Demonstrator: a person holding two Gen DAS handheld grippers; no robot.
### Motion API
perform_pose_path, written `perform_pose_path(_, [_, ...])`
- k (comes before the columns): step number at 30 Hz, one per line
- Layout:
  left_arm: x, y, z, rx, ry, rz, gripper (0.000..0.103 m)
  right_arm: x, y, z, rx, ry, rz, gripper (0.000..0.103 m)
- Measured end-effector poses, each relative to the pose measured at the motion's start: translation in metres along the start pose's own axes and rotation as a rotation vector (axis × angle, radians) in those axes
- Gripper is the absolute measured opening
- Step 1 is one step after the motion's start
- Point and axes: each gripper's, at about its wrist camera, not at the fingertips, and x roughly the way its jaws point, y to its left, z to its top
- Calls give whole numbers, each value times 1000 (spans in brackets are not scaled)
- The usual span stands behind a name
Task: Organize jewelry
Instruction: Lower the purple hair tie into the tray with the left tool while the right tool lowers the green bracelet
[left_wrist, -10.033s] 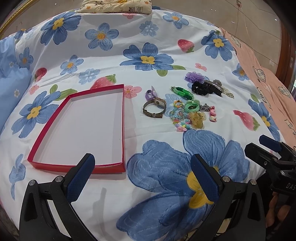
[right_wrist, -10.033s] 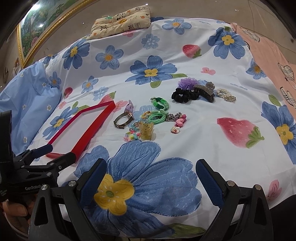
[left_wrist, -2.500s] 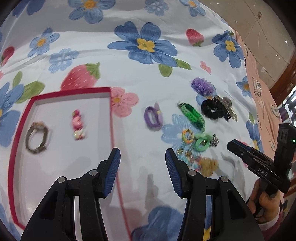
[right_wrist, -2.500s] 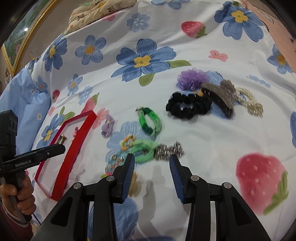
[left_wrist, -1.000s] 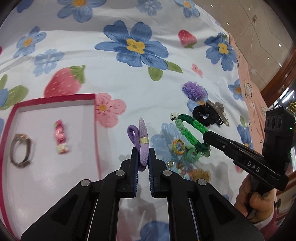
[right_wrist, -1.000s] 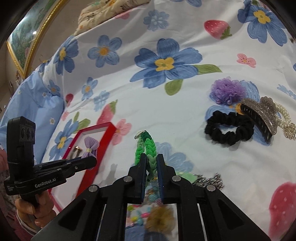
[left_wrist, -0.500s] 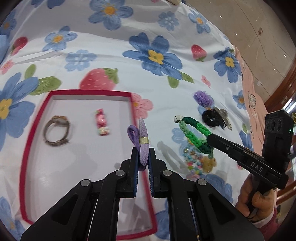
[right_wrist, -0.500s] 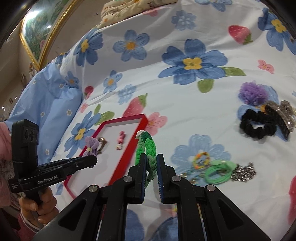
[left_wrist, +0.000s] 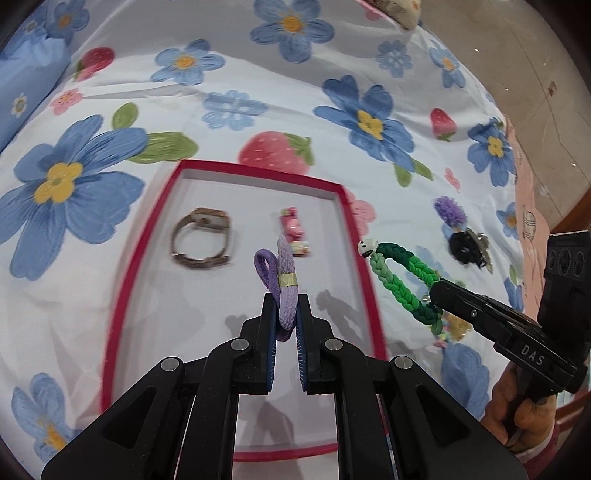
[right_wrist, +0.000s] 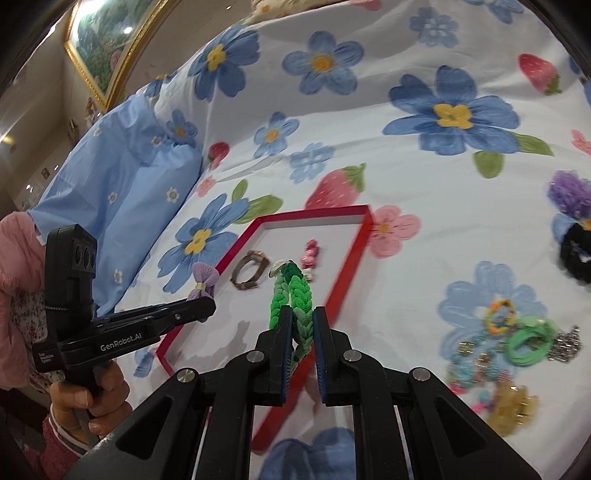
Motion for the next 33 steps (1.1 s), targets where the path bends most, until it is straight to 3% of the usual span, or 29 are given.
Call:
perform_pose_path(7, [12, 27, 2, -31, 35, 55, 8, 38, 19, 1, -19, 54, 26, 11])
perform_pose_path(14, [41, 47, 2, -50, 100, 118, 8, 76, 22, 6, -32, 115, -11, 11])
perform_pose_path(28, [55, 46, 5, -14, 126, 185, 13, 105, 25, 6, -81, 193, -70, 15])
perform_pose_path(31, [55, 45, 5, -11, 126, 193, 19, 105, 24, 7, -76, 197, -65, 14])
perform_pose_path(33, [54, 45, 6, -11, 125, 203, 29, 104, 24, 7, -68, 197, -56, 16])
